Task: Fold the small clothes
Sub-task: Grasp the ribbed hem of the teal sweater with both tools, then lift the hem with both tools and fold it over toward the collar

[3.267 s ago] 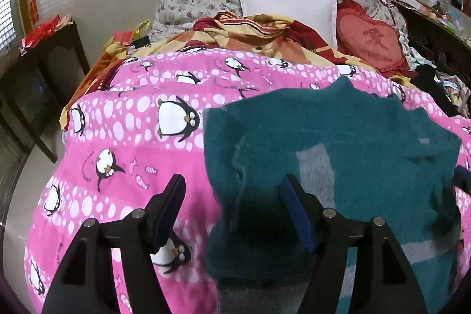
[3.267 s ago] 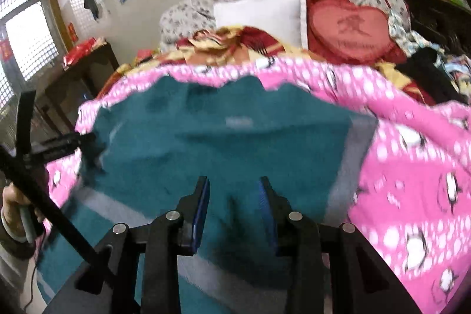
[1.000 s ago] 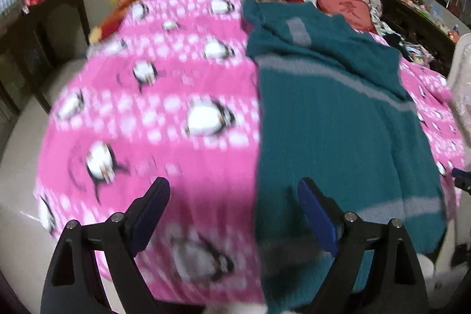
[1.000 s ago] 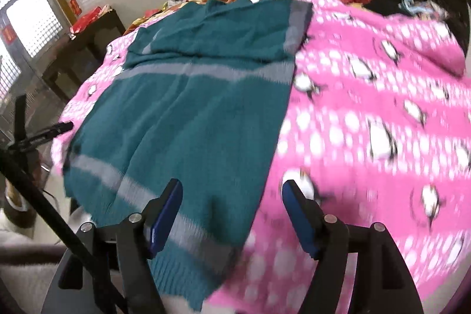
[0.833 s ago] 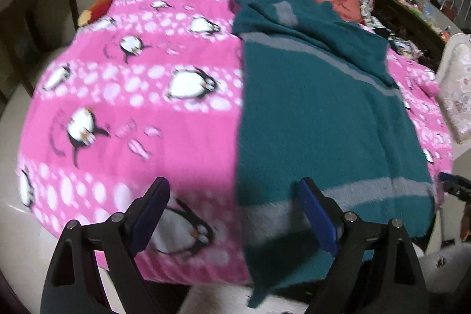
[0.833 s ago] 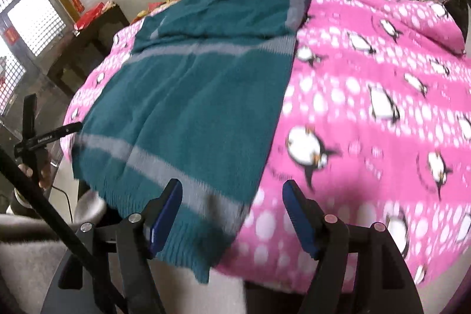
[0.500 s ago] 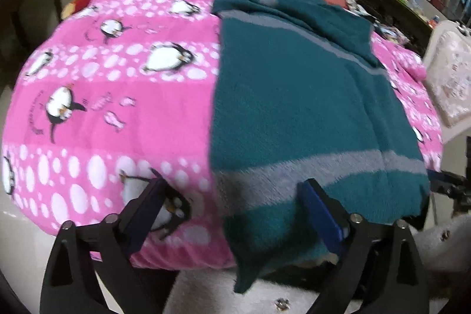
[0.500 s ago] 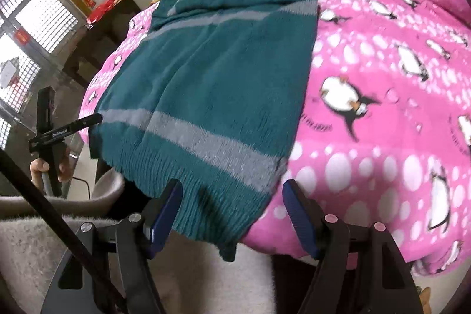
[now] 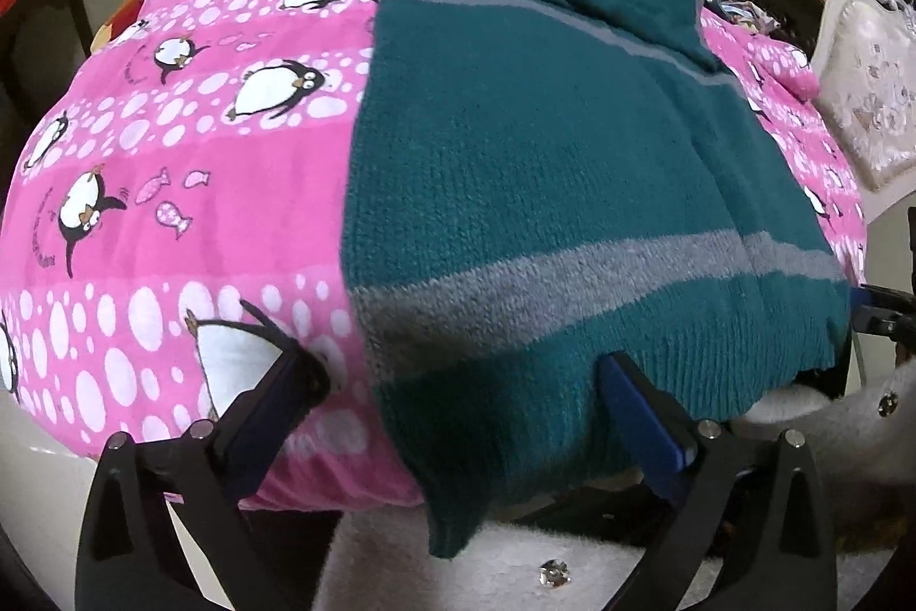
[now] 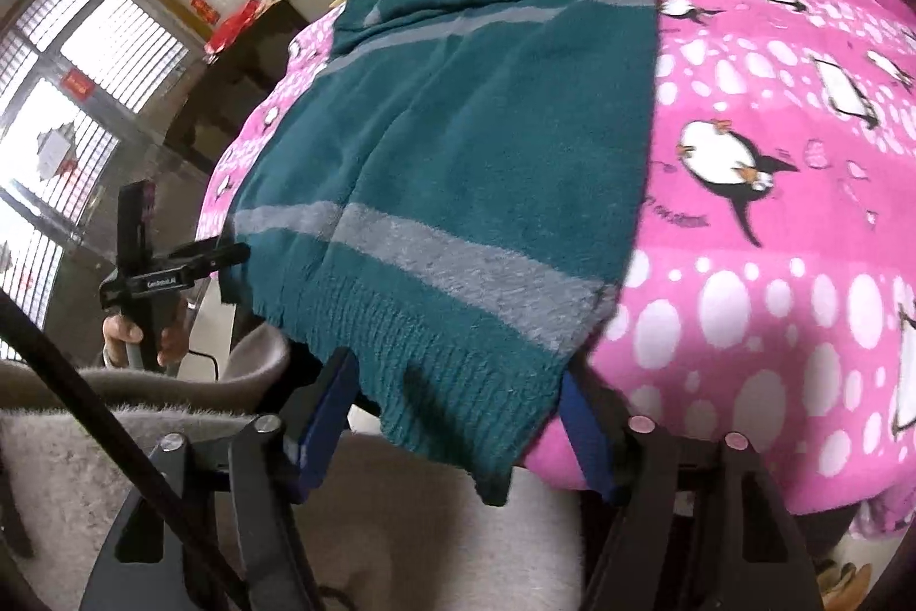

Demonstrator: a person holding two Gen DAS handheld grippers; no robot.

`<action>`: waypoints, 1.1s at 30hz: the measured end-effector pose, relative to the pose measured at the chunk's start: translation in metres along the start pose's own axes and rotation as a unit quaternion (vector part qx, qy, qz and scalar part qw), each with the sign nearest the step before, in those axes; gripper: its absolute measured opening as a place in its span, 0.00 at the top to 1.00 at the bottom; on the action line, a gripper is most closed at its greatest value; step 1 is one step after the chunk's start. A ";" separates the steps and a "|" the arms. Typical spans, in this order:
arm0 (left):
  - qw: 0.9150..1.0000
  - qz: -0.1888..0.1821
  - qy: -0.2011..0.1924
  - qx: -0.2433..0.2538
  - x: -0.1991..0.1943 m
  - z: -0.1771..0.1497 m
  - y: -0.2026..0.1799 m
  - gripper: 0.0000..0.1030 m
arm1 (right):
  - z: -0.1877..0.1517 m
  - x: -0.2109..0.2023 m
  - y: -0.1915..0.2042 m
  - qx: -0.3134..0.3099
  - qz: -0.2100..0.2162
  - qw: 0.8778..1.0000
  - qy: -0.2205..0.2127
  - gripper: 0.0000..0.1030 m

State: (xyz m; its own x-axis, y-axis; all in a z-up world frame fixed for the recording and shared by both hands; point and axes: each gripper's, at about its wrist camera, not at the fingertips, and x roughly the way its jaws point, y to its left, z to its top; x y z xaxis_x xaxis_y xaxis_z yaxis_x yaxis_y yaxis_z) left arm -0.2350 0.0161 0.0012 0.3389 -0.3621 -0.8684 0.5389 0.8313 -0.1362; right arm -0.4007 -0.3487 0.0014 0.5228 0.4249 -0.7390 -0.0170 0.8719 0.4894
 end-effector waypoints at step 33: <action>0.997 -0.072 0.024 0.000 -0.014 -0.002 -0.001 0.87 | 0.014 0.008 0.006 -0.003 0.101 0.995 -0.026 0.92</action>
State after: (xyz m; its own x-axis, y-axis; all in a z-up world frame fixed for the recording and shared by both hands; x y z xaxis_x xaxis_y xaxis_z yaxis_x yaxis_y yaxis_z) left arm -0.2418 0.0214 0.0128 0.2211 -0.4566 -0.8618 0.5796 0.7722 -0.2604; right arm -0.3848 -0.3437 0.0053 0.5520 0.5787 -0.6003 -0.1322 0.7716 0.6222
